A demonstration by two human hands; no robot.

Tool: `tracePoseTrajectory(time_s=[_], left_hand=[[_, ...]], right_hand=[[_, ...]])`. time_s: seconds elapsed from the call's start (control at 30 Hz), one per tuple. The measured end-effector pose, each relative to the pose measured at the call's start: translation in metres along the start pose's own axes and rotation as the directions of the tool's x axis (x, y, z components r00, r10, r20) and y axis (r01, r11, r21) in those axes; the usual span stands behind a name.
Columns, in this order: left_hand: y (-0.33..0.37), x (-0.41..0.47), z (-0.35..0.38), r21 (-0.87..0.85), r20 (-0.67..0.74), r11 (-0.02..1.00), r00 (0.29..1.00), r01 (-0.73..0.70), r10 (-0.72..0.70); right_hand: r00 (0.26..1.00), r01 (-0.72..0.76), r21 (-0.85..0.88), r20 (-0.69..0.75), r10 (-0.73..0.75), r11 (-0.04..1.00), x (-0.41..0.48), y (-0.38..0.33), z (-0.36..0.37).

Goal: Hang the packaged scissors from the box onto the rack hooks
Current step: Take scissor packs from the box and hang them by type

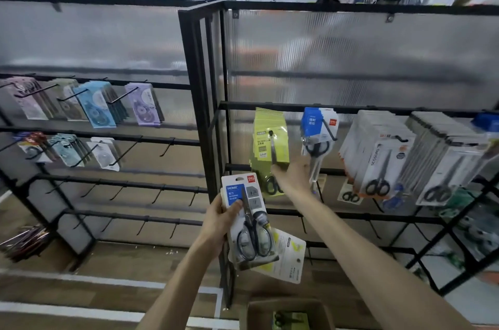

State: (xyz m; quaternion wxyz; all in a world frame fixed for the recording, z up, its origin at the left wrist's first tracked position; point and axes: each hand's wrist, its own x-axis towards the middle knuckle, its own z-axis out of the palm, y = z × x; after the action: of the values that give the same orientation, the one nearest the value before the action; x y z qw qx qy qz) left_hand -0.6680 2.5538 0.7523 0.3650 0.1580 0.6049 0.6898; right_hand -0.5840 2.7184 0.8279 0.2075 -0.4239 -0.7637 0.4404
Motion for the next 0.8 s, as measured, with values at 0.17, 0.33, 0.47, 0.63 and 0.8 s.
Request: tracePoseTrajectory(time_s=[0.17, 0.33, 0.47, 0.63, 0.8], left_hand=[[0.003, -0.006, 0.025, -0.046, 0.044, 0.999, 0.999, -0.001, 0.003], [-0.006, -0.016, 0.056, -0.025, 0.067, 0.999, 0.997, 0.032, -0.030], [-0.015, -0.024, 0.075, -0.009, 0.088, 0.999, 0.995, 0.047, -0.046], [-0.015, -0.029, 0.108, -0.017, 0.079, 0.999, 0.996, 0.049, -0.047], [-0.025, -0.029, 0.147, 0.001, 0.078, 0.999, 0.995, 0.054, -0.054]], right_hand=[[0.939, -0.053, 0.194, 0.344, -0.018, 0.980, -0.045, 0.031, 0.000], [0.980, -0.067, 0.210, 0.200, 0.024, 0.975, -0.054, 0.063, -0.018], [0.992, -0.128, 0.294, 0.056, 0.116, 0.947, -0.053, 0.084, -0.049], [0.942, -0.236, 0.538, -0.077, 0.325, 0.809, -0.049, 0.126, -0.106], [0.923, -0.237, 0.674, -0.067, 0.378, 0.700, -0.055, 0.158, -0.154]])
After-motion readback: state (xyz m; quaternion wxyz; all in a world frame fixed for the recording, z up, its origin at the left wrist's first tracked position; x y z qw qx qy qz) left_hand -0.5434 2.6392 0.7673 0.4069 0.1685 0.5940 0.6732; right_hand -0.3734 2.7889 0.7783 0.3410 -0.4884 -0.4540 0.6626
